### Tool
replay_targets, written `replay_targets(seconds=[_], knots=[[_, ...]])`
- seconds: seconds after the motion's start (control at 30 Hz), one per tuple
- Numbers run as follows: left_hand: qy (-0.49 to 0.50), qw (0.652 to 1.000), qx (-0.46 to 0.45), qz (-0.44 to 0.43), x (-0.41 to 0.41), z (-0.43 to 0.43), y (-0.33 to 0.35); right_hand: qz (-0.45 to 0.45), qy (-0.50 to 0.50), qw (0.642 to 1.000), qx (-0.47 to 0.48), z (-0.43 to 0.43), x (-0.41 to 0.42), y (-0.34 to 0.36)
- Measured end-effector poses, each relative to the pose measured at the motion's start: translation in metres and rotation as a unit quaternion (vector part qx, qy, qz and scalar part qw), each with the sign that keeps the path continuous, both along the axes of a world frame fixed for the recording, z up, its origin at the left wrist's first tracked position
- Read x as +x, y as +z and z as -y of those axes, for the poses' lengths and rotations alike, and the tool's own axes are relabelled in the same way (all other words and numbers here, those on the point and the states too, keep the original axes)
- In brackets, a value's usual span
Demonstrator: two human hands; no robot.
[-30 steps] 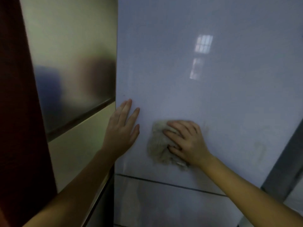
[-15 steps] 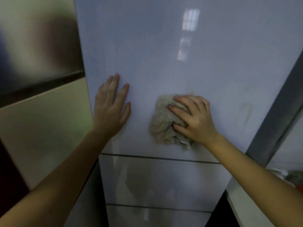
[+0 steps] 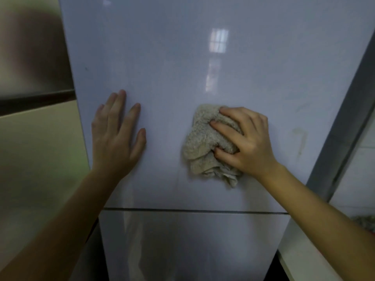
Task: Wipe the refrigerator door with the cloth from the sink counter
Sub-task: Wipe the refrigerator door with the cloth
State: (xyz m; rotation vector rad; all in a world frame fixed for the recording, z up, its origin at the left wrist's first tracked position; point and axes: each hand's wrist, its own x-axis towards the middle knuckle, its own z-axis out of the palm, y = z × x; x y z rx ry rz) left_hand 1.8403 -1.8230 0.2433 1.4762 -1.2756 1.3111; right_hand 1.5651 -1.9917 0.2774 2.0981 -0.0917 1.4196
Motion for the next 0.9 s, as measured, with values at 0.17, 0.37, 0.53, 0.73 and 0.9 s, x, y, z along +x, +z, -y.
replay_targets(seconds=[0.17,0.37,0.53,0.73,0.9], knots=[[0.0,1.0,-0.019,0.003,0.0,0.004,-0.001,0.008,-0.003,1.0,-0.012,0.004,-0.004,0.01],[0.004,1.0,-0.011,-0.004,-0.001,0.005,-0.003,0.018,0.005,1.0,-0.006,0.0,0.004,-0.001],[0.007,1.0,-0.006,-0.015,-0.004,0.007,-0.003,0.021,0.005,1.0,-0.007,0.0,0.002,0.001],[-0.002,0.999,-0.004,-0.048,-0.014,0.01,-0.002,0.012,0.002,1.0,0.008,-0.003,0.002,0.003],[0.005,0.999,0.015,-0.041,-0.02,0.004,0.006,-0.03,-0.006,0.999,-0.014,-0.002,-0.001,0.002]])
